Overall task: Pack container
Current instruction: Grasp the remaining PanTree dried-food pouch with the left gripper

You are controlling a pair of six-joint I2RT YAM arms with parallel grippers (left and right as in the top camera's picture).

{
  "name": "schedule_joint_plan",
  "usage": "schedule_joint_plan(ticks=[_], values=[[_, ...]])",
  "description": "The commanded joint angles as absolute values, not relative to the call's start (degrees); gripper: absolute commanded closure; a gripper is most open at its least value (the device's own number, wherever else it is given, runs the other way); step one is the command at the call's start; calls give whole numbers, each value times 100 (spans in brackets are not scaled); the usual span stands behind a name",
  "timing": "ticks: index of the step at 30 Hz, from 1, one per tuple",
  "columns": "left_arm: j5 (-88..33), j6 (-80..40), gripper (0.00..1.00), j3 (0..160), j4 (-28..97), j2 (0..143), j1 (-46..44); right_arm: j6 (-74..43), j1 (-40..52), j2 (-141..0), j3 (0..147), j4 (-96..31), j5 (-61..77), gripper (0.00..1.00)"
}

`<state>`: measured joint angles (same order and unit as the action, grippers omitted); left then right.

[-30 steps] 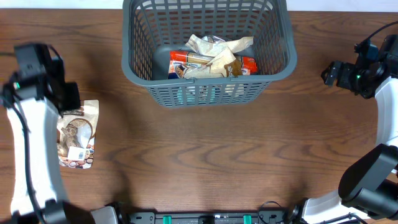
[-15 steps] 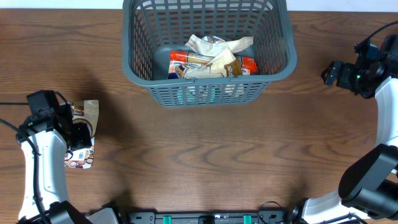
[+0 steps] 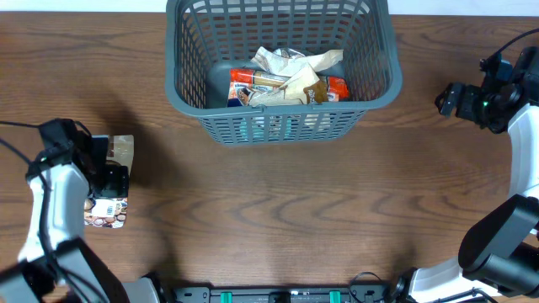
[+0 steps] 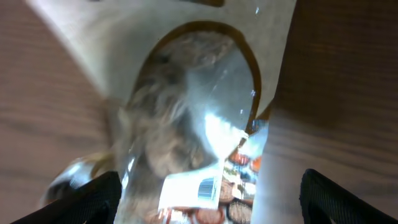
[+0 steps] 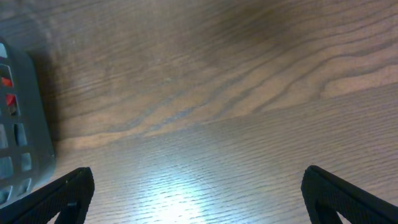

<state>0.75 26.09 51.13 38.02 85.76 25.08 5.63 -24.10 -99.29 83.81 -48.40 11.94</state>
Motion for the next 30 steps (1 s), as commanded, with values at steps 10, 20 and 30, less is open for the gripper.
schedule_joint_plan(ticks=[10, 20, 30], values=[[-86, 2995, 16, 5170, 3181, 9249, 2611, 604, -2320, -9902, 8355, -4945, 1184, 1], [-14, 2995, 16, 5625, 3352, 9203, 2633, 602, -2322, -9902, 8357, -4971, 1181, 1], [440, 3133, 16, 5651, 3251, 9201, 2635, 602, -2316, -9902, 8357, -4987, 1181, 1]])
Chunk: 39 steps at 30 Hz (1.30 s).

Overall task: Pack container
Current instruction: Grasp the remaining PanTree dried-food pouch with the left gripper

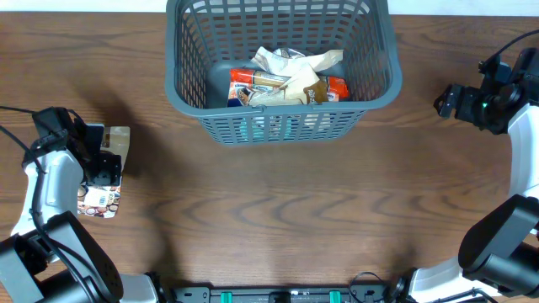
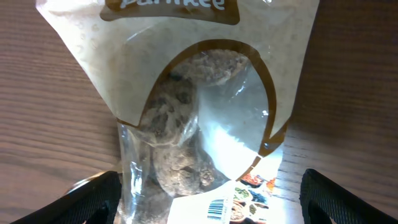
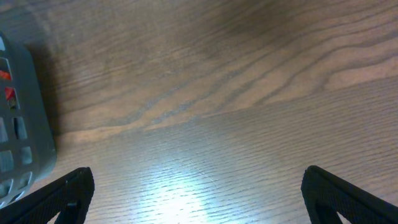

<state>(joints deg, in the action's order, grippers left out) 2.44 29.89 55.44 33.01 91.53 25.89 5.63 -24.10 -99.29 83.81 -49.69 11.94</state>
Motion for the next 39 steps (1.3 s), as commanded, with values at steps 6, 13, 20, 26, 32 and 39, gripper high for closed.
schedule_joint_plan(ticks=[6, 13, 20, 26, 32, 39], values=[[484, 3192, 16, 5651, 3035, 9218, 2705, 578, -2316, -9902, 8357, -5006, 1184, 1], [-134, 3301, 16, 5651, 2891, 9404, 3050, 558, -2316, -9902, 8355, -5033, 1186, 1], [-598, 3380, 16, 5651, 2858, 9815, 3072, 556, -2316, -9902, 8355, -5035, 1232, 1], [-757, 3356, 16, 5651, 2856, 9929, 3041, 519, -2316, -9902, 8355, -5035, 1227, 1], [-928, 3354, 22, 5649, 2862, 9992, 3046, 519, -2316, -9902, 8355, -5004, 1227, 1], [-1120, 3339, 43, 5649, 2991, 10073, 3046, 519, -2316, -9902, 8355, -4991, 1225, 1]])
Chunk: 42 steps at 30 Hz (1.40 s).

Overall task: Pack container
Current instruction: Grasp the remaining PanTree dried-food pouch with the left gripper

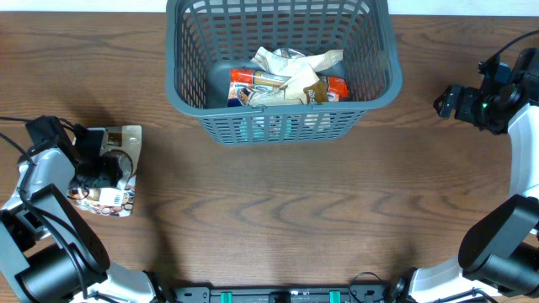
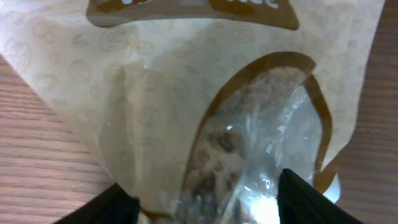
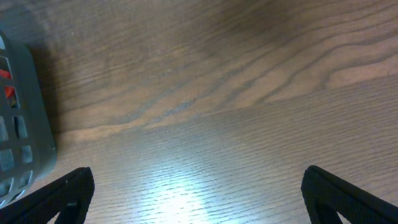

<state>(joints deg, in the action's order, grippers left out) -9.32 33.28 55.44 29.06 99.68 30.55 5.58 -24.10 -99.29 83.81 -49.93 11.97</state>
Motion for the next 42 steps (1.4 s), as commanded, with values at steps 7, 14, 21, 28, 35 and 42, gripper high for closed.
schedule_joint_plan(ticks=[7, 14, 21, 28, 35, 42], values=[[-1125, 3339, 59, 5649, 3214, 10073, 3046, 519, -2316, -9902, 8357, -4991, 1227, 1], [-1162, 3334, 79, 5649, 3297, 10073, 3041, 519, -2316, -9902, 8355, -4991, 1227, 1], [-1164, 3020, 86, 5651, 3382, 10027, 3041, 521, -2316, -9902, 8357, -4991, 1225, 1], [-1166, 2473, 94, 5651, 3378, 9524, 3041, 519, -2316, -9902, 8355, -4991, 1227, 1], [-1164, 2467, 95, 5651, 3378, 8606, 3041, 521, -2316, -9902, 8355, -4976, 1227, 1], [-1162, 2224, 94, 5658, 3334, 7802, 3041, 521, -2316, -9902, 8357, -4941, 1227, 1]])
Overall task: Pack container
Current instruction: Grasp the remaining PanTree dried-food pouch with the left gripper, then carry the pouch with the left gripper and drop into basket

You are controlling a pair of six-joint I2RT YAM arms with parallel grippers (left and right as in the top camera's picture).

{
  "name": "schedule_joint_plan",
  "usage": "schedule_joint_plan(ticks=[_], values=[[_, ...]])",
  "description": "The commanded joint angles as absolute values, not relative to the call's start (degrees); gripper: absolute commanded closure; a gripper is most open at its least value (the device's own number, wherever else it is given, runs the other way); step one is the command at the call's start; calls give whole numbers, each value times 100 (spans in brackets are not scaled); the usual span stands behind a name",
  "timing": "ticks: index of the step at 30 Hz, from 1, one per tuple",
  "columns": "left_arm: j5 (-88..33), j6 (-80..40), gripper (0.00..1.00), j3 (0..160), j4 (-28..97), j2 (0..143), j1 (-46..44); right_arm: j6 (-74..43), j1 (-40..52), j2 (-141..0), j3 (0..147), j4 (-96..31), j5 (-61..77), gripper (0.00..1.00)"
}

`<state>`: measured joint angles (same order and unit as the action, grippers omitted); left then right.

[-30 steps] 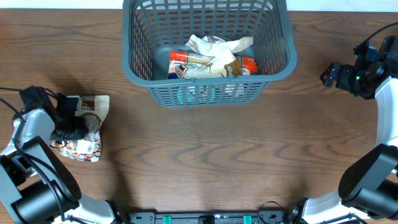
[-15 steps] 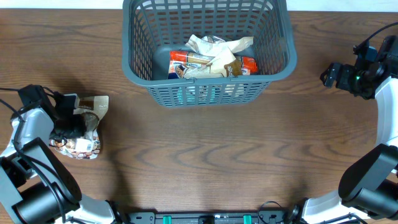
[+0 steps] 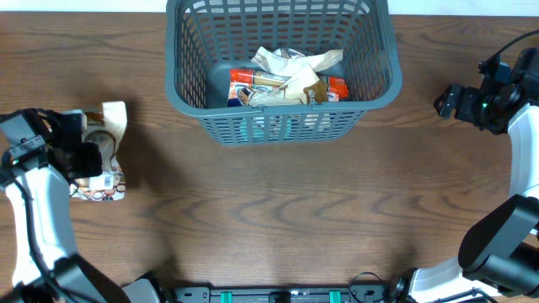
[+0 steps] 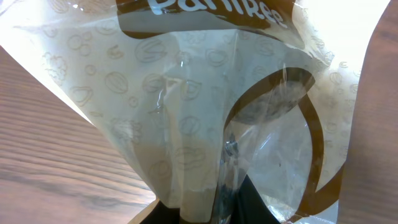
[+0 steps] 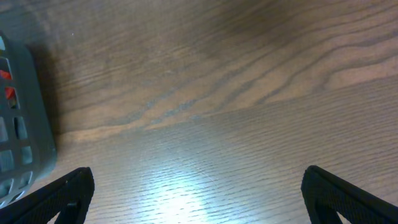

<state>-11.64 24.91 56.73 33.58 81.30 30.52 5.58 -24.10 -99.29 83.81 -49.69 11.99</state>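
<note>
A cookie bag [image 3: 108,126], beige with a clear window, is at the table's left side. My left gripper [image 3: 84,157] is shut on it. In the left wrist view the cookie bag [image 4: 205,93] fills the frame and the left gripper [image 4: 208,208] pinches a fold of its film at the bottom edge. The grey mesh basket [image 3: 282,126] stands at the far middle. My right gripper [image 3: 444,99] hangs open to the basket's right, over bare wood.
Inside the basket lie a red-orange packet [image 3: 253,82] and crumpled beige wrappers [image 3: 295,71]. The basket's corner [image 5: 18,124] shows at the left of the right wrist view. Brown wood table [image 3: 278,219] spreads between the bag and the basket.
The left fingers, which stood apart on either side of the bag, are now pinched together on it. The bag has shifted slightly toward the table's far side. The right arm is unchanged.
The left gripper was open over the cookie bag lying at the table's left. It stayed open above the bag, then its fingers stood closer on both sides of the bag. Now they are shut on it. The right gripper stayed open and still.
</note>
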Motion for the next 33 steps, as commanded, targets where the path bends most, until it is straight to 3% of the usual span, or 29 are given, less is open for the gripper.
schedule_joint_plan(ticks=[1, 7, 19, 33], values=[[-1162, 2112, 94, 5684, 3310, 7655, 3039, 519, -2316, -9902, 8357, -4941, 1227, 1], [-1160, 1492, 94, 6418, 3317, 7137, 2814, 521, -2316, -9902, 8355, -4943, 1227, 1], [-1098, 1494, 94, 8919, 3441, 7511, 1203, 523, -2316, -9902, 8357, -4939, 1227, 1], [-1116, 2880, 94, 10932, 3468, 9465, -915, 521, -2316, -9902, 8355, -4888, 1227, 1]])
